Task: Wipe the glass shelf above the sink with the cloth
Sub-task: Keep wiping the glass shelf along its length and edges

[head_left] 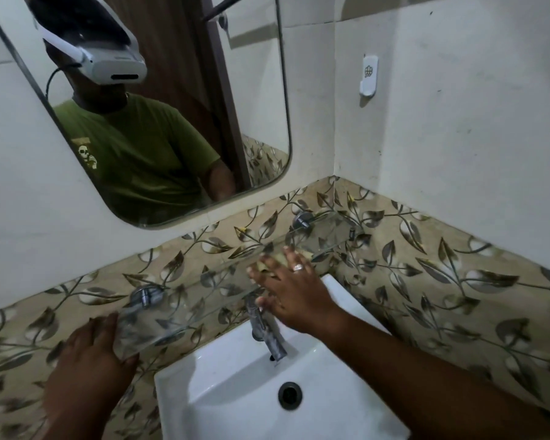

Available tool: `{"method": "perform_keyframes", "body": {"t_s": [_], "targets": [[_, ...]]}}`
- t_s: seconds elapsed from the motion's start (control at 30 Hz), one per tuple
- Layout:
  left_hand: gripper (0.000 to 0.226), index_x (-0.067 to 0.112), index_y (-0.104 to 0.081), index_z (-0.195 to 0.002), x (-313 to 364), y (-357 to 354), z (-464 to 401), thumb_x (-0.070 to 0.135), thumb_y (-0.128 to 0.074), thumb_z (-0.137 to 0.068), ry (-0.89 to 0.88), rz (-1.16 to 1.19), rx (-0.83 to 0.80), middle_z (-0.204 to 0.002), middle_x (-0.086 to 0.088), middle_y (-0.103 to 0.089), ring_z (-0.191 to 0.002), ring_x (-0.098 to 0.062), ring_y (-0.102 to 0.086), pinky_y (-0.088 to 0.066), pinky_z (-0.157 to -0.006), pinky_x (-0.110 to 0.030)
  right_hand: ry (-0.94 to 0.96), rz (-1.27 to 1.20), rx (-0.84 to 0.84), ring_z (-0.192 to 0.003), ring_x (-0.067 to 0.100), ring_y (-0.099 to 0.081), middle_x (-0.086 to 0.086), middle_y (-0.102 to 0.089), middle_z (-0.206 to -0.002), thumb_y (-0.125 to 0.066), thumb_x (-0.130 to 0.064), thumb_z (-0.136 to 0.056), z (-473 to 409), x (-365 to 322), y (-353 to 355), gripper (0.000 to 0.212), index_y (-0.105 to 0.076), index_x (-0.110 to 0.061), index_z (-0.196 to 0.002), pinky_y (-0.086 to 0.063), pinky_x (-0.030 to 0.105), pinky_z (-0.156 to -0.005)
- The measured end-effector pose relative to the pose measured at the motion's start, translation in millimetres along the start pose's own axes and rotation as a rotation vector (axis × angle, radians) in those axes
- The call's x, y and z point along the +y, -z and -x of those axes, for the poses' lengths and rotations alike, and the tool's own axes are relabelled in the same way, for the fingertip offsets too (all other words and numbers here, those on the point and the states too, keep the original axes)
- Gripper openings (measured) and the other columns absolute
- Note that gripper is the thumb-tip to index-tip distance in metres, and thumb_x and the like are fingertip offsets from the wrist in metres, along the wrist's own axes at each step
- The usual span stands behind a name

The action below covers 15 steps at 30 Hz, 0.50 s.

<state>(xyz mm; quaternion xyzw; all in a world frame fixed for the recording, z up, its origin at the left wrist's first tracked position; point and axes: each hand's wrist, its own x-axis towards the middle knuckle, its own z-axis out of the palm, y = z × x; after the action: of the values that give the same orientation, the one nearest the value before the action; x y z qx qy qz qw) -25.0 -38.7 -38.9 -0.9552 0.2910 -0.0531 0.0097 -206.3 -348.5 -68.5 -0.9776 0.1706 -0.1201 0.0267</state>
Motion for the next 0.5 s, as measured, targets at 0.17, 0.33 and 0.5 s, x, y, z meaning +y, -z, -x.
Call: {"method": "perform_keyframes", "body": {"t_s": [0.17,0.33,0.5], "targets": [[0.090,0.008,-0.051,-0.142,-5.1,0.1,-1.0,0.058,-0.036,-0.069,0.004,0.065,0.055,-0.142,-0.024,-0.053,-0.130,-0.047,-0.049,-0.042,-0.105,-0.060,-0.257,0.013,-0.082,-0.156,0.045,0.000,-0.006,-0.011,-0.172,0.012,-0.084,-0.078,-28.6,37.5,20.3,0.092,-0.013,-0.049,-0.159,-0.005,0.059,-0.125],[0.080,-0.002,-0.057,-0.132,-4.0,-1.3,1.0,0.046,-0.044,-0.069,-0.030,0.026,0.065,-0.124,-0.032,-0.061,-0.112,-0.055,-0.058,-0.047,-0.093,-0.066,-0.138,-0.003,-0.109,-0.155,0.048,-0.002,-0.007,-0.012,-0.172,0.007,-0.087,-0.079,-40.0,7.3,19.1,0.090,-0.018,-0.051,-0.157,-0.004,0.060,-0.124],[0.083,-0.003,-0.053,-0.136,-12.3,-13.6,-7.6,0.046,-0.046,-0.070,-0.032,-0.011,0.058,-0.126,-0.033,-0.059,-0.116,-0.055,-0.053,-0.043,-0.096,-0.066,0.130,0.079,-0.103,-0.156,0.041,-0.002,-0.008,-0.004,-0.172,-0.012,-0.080,-0.092,-8.8,27.3,15.3,0.070,-0.011,-0.054,-0.157,-0.009,0.056,-0.123]]}}
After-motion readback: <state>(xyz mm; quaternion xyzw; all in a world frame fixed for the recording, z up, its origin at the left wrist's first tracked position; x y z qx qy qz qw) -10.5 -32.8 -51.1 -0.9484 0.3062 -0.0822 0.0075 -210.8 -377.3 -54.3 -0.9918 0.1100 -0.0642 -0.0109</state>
